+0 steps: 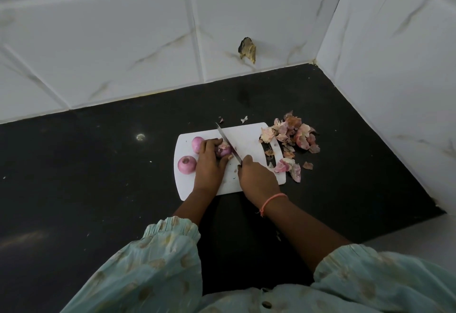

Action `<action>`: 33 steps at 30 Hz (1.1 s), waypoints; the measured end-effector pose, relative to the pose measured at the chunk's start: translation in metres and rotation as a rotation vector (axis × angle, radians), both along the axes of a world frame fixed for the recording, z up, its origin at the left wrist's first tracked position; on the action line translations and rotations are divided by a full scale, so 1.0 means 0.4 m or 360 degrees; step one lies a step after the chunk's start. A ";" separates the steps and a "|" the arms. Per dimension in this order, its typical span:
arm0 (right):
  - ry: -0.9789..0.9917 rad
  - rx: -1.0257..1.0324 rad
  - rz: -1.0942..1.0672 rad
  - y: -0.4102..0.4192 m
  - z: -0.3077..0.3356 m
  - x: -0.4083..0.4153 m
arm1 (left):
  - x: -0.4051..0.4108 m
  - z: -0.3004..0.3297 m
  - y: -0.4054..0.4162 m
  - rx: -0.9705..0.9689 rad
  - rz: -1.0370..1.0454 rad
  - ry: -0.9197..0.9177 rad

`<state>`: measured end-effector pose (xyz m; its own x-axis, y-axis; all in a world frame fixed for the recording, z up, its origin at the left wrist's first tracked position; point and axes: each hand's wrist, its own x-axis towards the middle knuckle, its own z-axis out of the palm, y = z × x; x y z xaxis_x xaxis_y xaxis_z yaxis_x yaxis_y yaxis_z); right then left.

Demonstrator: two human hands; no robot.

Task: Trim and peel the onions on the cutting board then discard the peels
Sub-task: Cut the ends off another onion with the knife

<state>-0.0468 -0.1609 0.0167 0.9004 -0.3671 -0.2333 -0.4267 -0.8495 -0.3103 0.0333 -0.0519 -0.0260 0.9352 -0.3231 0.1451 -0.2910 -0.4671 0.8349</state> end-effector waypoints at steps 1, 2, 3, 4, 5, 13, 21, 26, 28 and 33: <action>0.0029 -0.0049 0.0000 0.002 -0.004 -0.014 | 0.001 0.002 0.001 0.0009 -0.0012 0.0008; 0.0067 -0.0081 -0.0002 0.003 -0.007 -0.031 | 0.001 0.001 0.002 0.0005 -0.0017 0.0019; 0.0097 -0.0106 0.0005 0.002 -0.010 -0.048 | 0.002 -0.002 0.003 0.0000 -0.0021 0.0026; 0.0135 -0.0116 0.0004 0.000 -0.016 -0.067 | 0.003 -0.005 0.002 0.0005 -0.0027 0.0027; 0.0160 -0.0124 0.0014 -0.002 -0.021 -0.088 | 0.002 -0.006 0.002 0.0017 -0.0032 0.0017; -0.0129 -0.0167 -0.0511 -0.141 0.030 -0.134 | -0.005 -0.003 0.001 0.0009 -0.0016 -0.0050; -0.0415 -0.0035 -0.0404 -0.116 0.038 -0.100 | -0.005 0.000 0.003 -0.0090 -0.0227 -0.0082; -0.0324 0.0106 -0.0285 -0.066 -0.001 -0.086 | -0.015 -0.002 0.000 -0.0082 -0.0080 -0.0171; -0.0292 0.0117 -0.0295 -0.063 -0.008 -0.083 | -0.019 -0.002 0.001 -0.0140 0.0008 -0.0146; -0.0327 -0.0014 -0.0413 -0.062 -0.003 -0.076 | -0.035 -0.003 -0.014 -0.0075 0.0112 -0.0084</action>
<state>-0.0773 -0.1859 0.0154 0.8045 -0.5917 -0.0525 -0.5587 -0.7236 -0.4053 0.0192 -0.0576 -0.0272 0.9460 -0.2484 0.2084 -0.3030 -0.4485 0.8408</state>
